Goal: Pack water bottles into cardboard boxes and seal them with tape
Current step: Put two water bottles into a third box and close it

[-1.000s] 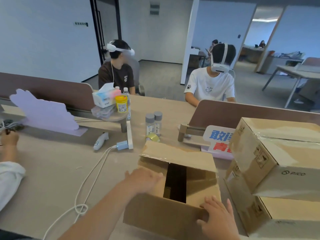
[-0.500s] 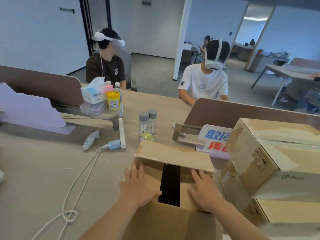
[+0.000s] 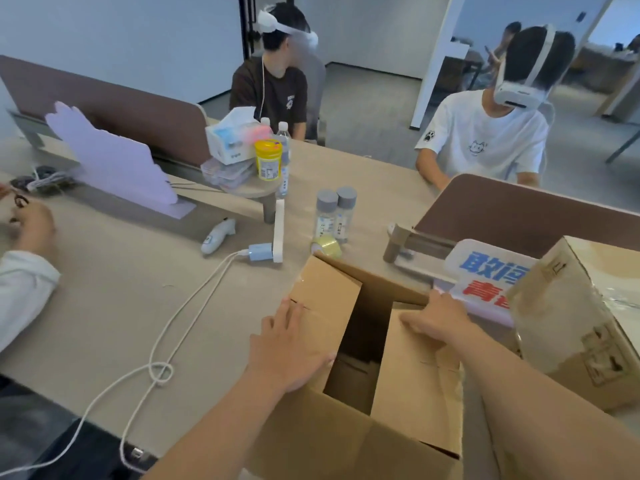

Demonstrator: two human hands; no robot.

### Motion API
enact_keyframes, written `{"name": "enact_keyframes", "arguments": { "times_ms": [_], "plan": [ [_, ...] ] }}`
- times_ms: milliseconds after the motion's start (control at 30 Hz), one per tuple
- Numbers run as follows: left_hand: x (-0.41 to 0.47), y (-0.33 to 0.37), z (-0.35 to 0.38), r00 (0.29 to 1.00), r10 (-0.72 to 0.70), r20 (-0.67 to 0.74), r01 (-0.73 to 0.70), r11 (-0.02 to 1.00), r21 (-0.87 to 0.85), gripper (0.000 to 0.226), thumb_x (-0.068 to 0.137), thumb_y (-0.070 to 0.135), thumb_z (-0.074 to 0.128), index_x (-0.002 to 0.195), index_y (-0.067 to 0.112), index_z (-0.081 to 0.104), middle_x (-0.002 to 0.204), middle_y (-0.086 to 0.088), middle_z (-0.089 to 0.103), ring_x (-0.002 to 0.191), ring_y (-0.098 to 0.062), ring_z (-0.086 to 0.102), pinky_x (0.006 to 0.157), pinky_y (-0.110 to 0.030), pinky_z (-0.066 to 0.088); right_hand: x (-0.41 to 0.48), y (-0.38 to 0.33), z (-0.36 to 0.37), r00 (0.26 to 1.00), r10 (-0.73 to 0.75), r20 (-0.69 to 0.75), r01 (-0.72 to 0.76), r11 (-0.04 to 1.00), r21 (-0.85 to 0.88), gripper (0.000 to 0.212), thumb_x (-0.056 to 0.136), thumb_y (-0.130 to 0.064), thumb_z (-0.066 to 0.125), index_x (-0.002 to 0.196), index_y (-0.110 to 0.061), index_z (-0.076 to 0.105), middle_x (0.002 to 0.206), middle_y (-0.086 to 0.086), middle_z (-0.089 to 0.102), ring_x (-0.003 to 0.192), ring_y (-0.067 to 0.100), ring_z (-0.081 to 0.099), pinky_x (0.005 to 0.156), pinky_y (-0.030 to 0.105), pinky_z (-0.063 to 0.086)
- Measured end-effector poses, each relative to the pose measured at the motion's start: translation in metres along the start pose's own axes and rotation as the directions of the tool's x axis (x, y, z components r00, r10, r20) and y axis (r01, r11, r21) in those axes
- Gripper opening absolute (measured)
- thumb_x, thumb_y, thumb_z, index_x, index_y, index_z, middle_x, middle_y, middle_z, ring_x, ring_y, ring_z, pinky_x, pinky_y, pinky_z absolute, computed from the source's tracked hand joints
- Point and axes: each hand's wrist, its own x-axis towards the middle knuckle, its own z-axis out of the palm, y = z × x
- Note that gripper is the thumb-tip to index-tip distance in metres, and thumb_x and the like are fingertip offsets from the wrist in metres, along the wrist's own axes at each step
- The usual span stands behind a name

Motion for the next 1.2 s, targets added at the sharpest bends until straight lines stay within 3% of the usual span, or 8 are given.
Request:
{"name": "enact_keyframes", "arguments": {
  "times_ms": [433, 600, 700, 800, 933, 1067, 1133, 1200],
  "plan": [
    [-0.001, 0.006, 0.004, 0.993, -0.075, -0.086, 0.075, 0.997, -0.002, 0.083, 0.081, 0.073, 0.043, 0.145, 0.036, 0.007, 0.156, 0.008, 0.004, 0.132, -0.024, 0.032, 0.101, -0.042, 0.040, 0.021, -0.001, 0.032, 0.882, -0.147, -0.448, 0.024, 0.963, -0.270, 0.060, 0.080, -0.049, 0.061, 0.120, -0.007, 0.047, 0.120, 0.017, 0.053, 0.112, 0.035, 0.050, 0.089, 0.044, 0.046],
    [-0.004, 0.012, 0.003, 0.987, -0.131, -0.094, 0.132, 0.991, -0.003, 0.076, 0.085, 0.070, 0.039, 0.145, 0.036, 0.007, 0.156, 0.008, 0.004, 0.130, -0.024, 0.034, 0.099, -0.040, 0.040, 0.037, -0.009, 0.026, 0.898, -0.223, -0.380, 0.106, 0.946, -0.305, 0.061, 0.080, -0.049, 0.058, 0.122, -0.007, 0.044, 0.122, 0.017, 0.050, 0.113, 0.035, 0.048, 0.089, 0.045, 0.045],
    [-0.013, 0.017, 0.000, 0.983, -0.170, -0.071, 0.175, 0.983, 0.061, 0.075, 0.087, 0.069, 0.035, 0.146, 0.034, 0.004, 0.158, 0.005, 0.001, 0.132, -0.026, 0.033, 0.101, -0.042, 0.038, 0.021, -0.013, 0.023, 0.926, -0.216, -0.310, 0.110, 0.939, -0.325, 0.067, 0.085, -0.047, 0.052, 0.136, -0.009, 0.032, 0.142, 0.021, 0.034, 0.132, 0.039, 0.031, 0.109, 0.052, 0.030],
    [-0.017, 0.021, -0.010, 0.984, -0.177, -0.019, 0.177, 0.960, 0.217, 0.079, 0.088, 0.068, 0.029, 0.151, 0.029, 0.000, 0.160, 0.000, -0.003, 0.143, -0.033, 0.016, 0.112, -0.057, 0.016, -0.027, -0.026, 0.038, 0.953, -0.100, -0.286, 0.026, 0.967, -0.253, 0.085, 0.088, -0.052, 0.047, 0.151, -0.018, 0.000, 0.157, 0.019, -0.004, 0.144, 0.042, -0.004, 0.117, 0.054, 0.001],
    [-0.017, 0.033, -0.018, 0.978, -0.199, 0.060, 0.184, 0.963, 0.195, 0.109, 0.073, 0.084, 0.038, 0.151, 0.022, -0.004, 0.160, -0.011, -0.007, 0.145, -0.040, -0.007, 0.112, -0.061, -0.002, -0.090, -0.037, 0.070, 0.993, -0.029, -0.116, -0.003, 0.963, -0.269, 0.101, 0.083, -0.057, 0.055, 0.148, -0.023, -0.013, 0.155, 0.017, -0.021, 0.142, 0.045, -0.014, 0.114, 0.057, -0.005],
    [-0.019, 0.043, -0.031, 0.997, -0.010, 0.071, -0.001, 0.988, 0.153, 0.103, 0.075, 0.073, 0.052, 0.150, 0.026, 0.000, 0.158, -0.012, 0.002, 0.144, -0.040, 0.010, 0.112, -0.058, 0.017, -0.109, -0.036, 0.048, 0.998, -0.021, -0.056, 0.010, 0.980, -0.201, 0.075, 0.085, -0.039, 0.058, 0.144, -0.023, 0.014, 0.151, 0.018, 0.016, 0.138, 0.045, 0.019, 0.113, 0.055, 0.021],
    [-0.021, 0.044, -0.046, 0.992, 0.128, 0.008, -0.128, 0.992, -0.017, 0.076, 0.082, 0.052, 0.057, 0.144, 0.027, 0.020, 0.147, -0.007, 0.033, 0.129, -0.028, 0.041, 0.103, -0.044, 0.039, -0.113, -0.032, 0.015, 0.990, -0.104, -0.092, 0.108, 0.993, 0.039, 0.052, 0.082, -0.028, 0.062, 0.127, -0.024, 0.035, 0.122, 0.006, 0.043, 0.110, 0.025, 0.046, 0.094, 0.040, 0.045],
    [-0.024, 0.039, -0.065, 0.969, 0.223, -0.103, -0.237, 0.960, -0.151, 0.050, 0.089, 0.035, 0.053, 0.135, 0.027, 0.036, 0.132, 0.000, 0.050, 0.110, -0.018, 0.053, 0.094, -0.033, 0.049, -0.117, -0.028, -0.024, 0.990, -0.141, -0.027, 0.144, 0.959, 0.245, 0.036, 0.085, -0.017, 0.061, 0.114, -0.023, 0.041, 0.107, 0.001, 0.050, 0.094, 0.014, 0.050, 0.075, 0.025, 0.047]
  ]
}}
